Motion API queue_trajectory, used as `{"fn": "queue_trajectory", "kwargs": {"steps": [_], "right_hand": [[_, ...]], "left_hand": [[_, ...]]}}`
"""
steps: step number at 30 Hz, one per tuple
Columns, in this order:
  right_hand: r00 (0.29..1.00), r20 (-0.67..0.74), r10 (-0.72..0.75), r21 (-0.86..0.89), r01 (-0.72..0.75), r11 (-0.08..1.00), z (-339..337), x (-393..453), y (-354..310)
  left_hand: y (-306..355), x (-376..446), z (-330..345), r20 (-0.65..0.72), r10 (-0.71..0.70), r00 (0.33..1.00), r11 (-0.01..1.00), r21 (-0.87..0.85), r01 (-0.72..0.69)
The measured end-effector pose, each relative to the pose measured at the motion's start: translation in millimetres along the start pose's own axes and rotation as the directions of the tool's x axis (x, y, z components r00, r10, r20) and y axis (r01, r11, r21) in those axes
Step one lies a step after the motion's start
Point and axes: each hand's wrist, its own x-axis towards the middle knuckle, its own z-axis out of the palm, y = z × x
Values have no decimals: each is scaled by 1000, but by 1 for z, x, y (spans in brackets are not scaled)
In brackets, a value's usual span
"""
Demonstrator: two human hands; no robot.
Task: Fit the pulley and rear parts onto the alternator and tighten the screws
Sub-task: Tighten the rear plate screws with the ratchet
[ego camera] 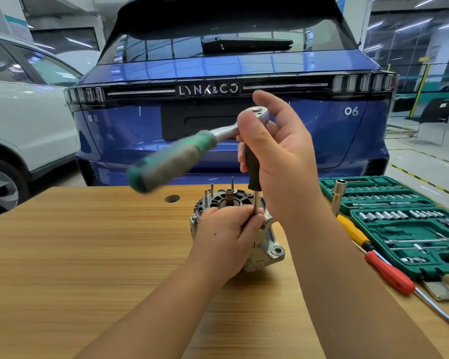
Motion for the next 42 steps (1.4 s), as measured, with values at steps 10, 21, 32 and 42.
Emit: {"fn": "queue_trajectory", "kwargs": {"steps": [10,21,32,42], "right_hand": [[968,103,228,212,-245,946,-23,11,-4],[987,154,-56,313,5,950,-11,6,15],[998,-68,14,97,-7,995,-3,4,5],[979,92,180,332,-200,922,-20,10,6]], "left_hand": [[0,0,-3,35,8,999,1000,8,-8],[-3,-1,-2,42,-21,999,999,38,20],[-2,-1,1,-16,32,999,999,35,-31],[1,-2,-3,1,-9,1000,1000,-11,9]]}}
